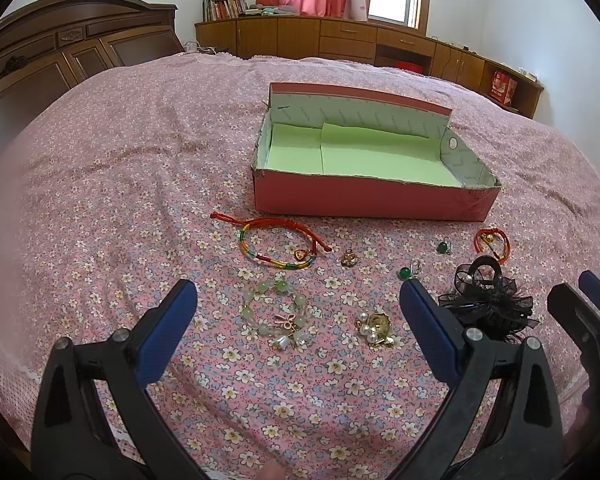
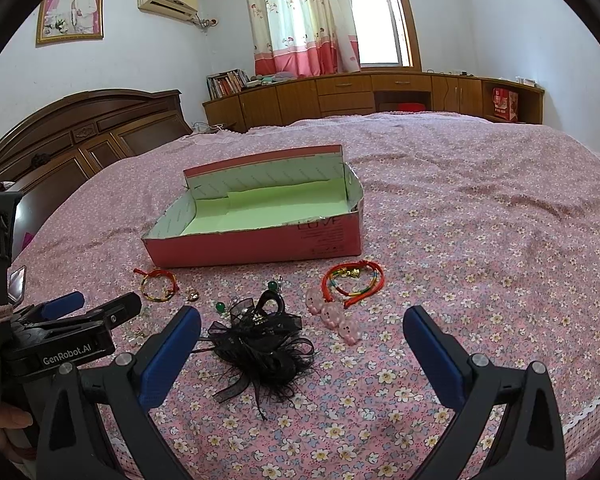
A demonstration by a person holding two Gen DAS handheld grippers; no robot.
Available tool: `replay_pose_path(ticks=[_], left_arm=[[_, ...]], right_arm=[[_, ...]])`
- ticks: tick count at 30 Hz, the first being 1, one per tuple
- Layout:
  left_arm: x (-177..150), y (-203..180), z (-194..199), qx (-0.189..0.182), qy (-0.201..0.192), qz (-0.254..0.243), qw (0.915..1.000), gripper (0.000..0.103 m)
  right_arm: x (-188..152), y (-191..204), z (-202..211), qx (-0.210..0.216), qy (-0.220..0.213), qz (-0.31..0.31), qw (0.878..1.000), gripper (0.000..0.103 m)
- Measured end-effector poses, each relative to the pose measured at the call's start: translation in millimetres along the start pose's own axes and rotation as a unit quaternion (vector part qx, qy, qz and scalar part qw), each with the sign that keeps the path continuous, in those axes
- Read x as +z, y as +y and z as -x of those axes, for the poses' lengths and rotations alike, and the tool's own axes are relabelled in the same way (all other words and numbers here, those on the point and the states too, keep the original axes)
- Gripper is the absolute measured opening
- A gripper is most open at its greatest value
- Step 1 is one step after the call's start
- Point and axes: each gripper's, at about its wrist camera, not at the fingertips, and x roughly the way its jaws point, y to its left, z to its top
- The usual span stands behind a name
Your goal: Organize jewelry
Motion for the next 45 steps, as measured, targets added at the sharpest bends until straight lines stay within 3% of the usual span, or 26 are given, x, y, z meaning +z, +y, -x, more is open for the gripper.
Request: replay_pose_path(ticks=[45], left_arm=[[-4.8,-6.9,18.1,-0.001,-0.014,-0.001,0.9999,0.095]], right_arm=[[3.3,3.5,10.2,0.003,-0.008,0.002,1.000,0.103]])
